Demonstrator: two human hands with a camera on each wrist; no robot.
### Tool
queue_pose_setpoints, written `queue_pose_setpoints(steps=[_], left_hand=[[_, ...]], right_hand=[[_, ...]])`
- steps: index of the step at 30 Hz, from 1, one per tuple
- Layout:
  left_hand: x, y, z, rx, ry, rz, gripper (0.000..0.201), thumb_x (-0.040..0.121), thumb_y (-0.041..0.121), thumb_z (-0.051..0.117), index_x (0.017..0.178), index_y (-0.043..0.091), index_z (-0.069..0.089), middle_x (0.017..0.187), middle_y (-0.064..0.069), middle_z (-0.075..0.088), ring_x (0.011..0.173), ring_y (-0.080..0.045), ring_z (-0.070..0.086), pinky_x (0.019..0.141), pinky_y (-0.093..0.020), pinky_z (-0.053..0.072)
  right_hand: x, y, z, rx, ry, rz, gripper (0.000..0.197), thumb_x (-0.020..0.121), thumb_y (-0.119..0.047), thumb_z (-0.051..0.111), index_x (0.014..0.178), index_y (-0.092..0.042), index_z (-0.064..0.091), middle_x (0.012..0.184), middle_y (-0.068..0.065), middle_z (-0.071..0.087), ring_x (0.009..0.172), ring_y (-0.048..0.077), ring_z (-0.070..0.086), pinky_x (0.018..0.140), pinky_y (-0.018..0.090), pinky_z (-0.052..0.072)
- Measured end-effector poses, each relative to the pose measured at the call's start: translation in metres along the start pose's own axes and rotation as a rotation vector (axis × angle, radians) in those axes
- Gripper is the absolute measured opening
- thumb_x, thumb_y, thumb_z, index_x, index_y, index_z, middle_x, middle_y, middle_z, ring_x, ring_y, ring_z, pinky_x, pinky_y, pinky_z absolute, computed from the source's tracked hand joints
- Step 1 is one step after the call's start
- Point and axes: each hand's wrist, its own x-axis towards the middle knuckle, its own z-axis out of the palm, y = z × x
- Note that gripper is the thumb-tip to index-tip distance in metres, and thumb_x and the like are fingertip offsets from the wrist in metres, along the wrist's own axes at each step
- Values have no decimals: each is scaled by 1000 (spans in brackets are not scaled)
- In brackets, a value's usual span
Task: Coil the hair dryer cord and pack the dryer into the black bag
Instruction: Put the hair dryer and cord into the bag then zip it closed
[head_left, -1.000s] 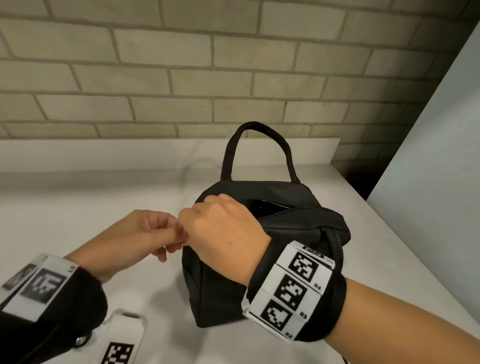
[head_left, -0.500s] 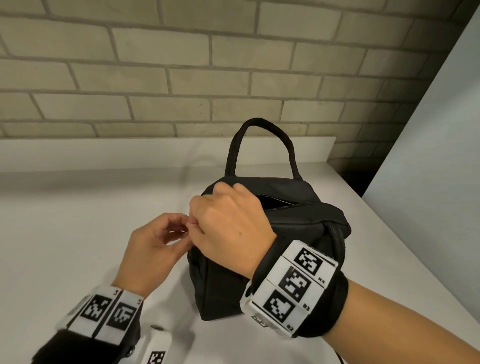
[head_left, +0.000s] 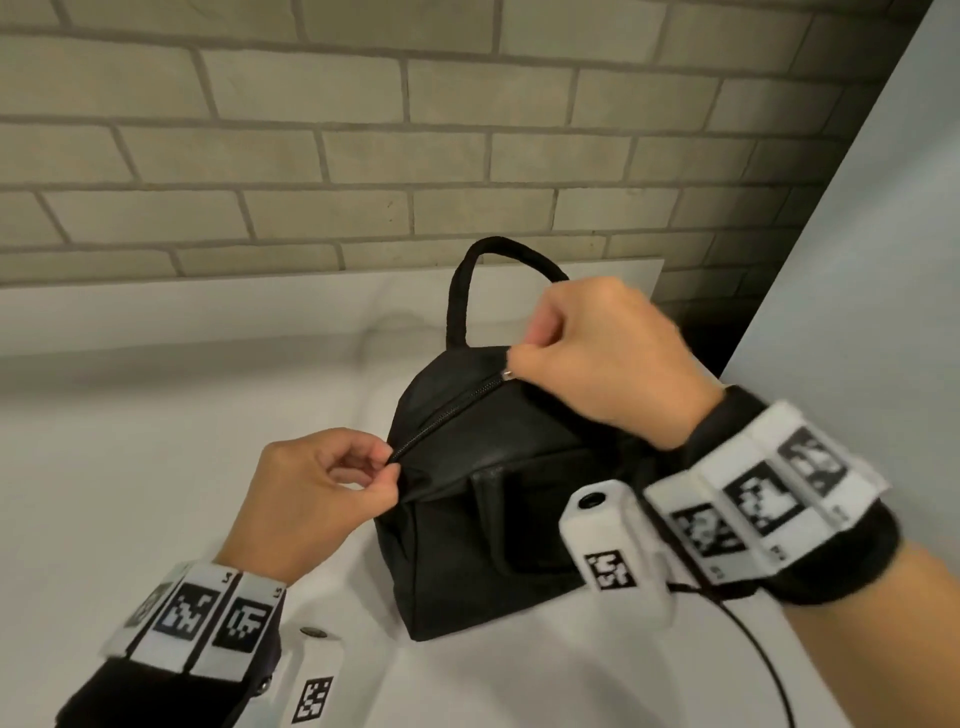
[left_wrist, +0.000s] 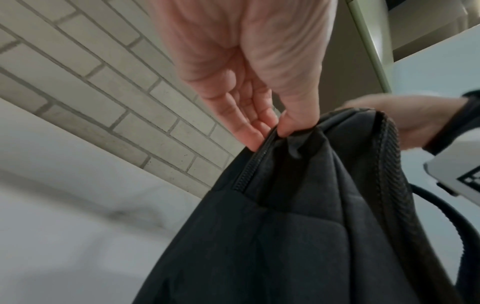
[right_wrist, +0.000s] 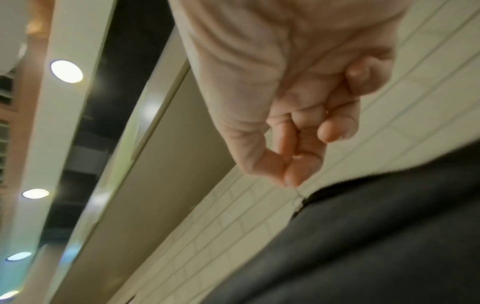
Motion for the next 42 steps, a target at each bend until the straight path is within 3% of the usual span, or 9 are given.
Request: queue_pose_setpoints(steps=[9,14,18,22,25,30,35,39,42], left_hand=[[0,3,-12,-14,-19,-72,24,70,3,70,64,26,64,81,20,66,67,1,65,56,1,42],[-5,65,-2,246,-188,407,40,64,44,55,104,42,51,109,25,49,100,2,46,79,-8,40],[0,90,45,590,-306,635,33,72,49,49,97,32,61,92,13,62,81,-7,49,58,-18,47],[12,84,62,581,-317,596,24,78,38,46,84,26,67,77,10,65,71,-7,56,50,-16,44],[20,79,58,469,-265,490,26,77,41,45,83,27,66,81,12,64,79,-2,52,64,-12,41],[27,72,63,367,-147,432,26,73,44,47,78,27,66,79,15,62,80,-3,52,69,-25,48],[24,70,70,304,-161,424,20,73,43,50,77,30,65,77,20,58,82,-5,50,62,-23,48],[24,74,61,248,-222,392,21,71,49,51,85,37,60,87,18,59,87,-4,52,70,-16,45],[15,70,38,183,-232,351,30,69,49,51,98,45,55,107,26,49,102,4,46,86,-2,33]], right_hand=[[0,99,-24,458,-6,409,14,76,-9,64,62,-8,61,58,-2,64,48,-4,54,44,9,40],[1,102,-19,643,-66,462,9,77,-16,64,71,-9,65,53,-7,69,56,8,52,54,22,34],[-1,102,-17,622,-42,415,14,78,-16,63,64,-13,63,54,-7,68,50,2,52,49,18,35],[-3,113,-16,578,4,404,14,76,-7,62,62,-6,61,65,1,63,44,-7,52,42,7,37],[-5,139,-11,537,50,505,9,74,-11,63,68,-5,64,66,1,63,55,8,49,48,14,37],[-23,185,13,628,-67,721,12,77,-15,62,66,-10,64,56,-5,64,49,10,45,45,22,28],[-47,195,58,908,-238,902,46,85,-4,48,41,-15,56,32,-6,51,31,5,40,44,21,22],[-57,200,51,611,-26,598,15,84,-4,56,80,-18,59,74,2,62,60,13,54,50,16,38],[-75,193,35,277,193,98,61,70,-16,74,113,-43,39,122,-3,49,97,10,52,81,14,44]])
